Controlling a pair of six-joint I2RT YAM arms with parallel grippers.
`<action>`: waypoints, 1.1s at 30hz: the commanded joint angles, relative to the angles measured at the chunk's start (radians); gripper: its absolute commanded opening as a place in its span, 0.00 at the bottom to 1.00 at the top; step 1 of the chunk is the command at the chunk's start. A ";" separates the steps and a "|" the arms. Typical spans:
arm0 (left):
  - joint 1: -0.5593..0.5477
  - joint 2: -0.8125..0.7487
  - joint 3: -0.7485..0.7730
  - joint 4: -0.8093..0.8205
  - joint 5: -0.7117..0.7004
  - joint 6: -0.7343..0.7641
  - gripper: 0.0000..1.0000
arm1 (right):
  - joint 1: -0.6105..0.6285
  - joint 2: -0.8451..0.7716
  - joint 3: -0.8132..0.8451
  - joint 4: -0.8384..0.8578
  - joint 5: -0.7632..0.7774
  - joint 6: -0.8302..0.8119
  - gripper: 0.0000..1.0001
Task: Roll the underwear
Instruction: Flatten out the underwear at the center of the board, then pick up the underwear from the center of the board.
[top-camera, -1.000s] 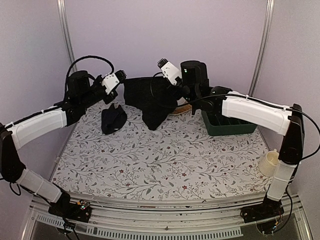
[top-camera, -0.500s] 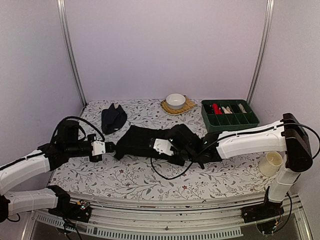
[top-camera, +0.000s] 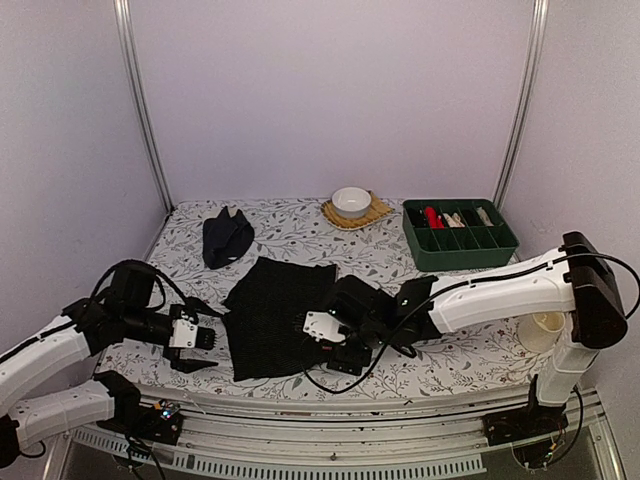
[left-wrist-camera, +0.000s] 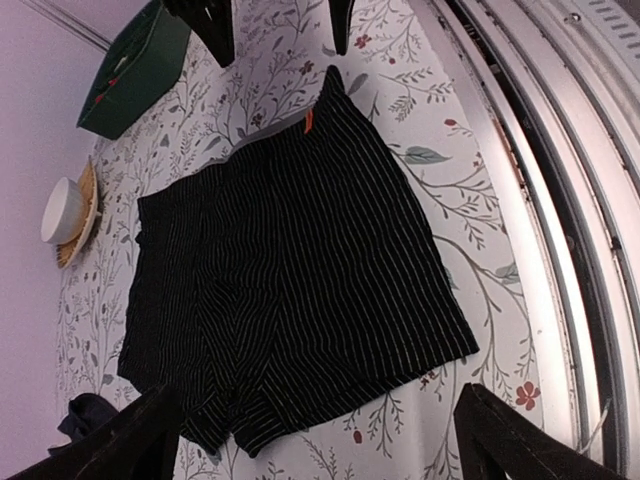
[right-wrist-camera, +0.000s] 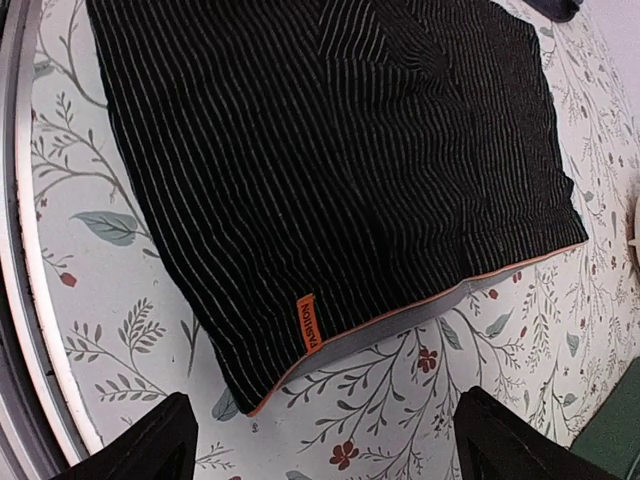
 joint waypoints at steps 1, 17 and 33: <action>0.025 0.076 0.072 0.142 -0.011 -0.149 0.98 | -0.094 -0.071 0.095 0.023 -0.076 0.049 0.92; 0.276 1.107 0.906 0.087 0.169 -0.545 0.76 | -0.494 0.439 0.688 -0.101 -0.322 0.469 0.86; 0.239 1.438 1.175 0.014 0.024 -0.585 0.62 | -0.523 0.608 0.750 -0.053 -0.341 0.493 0.84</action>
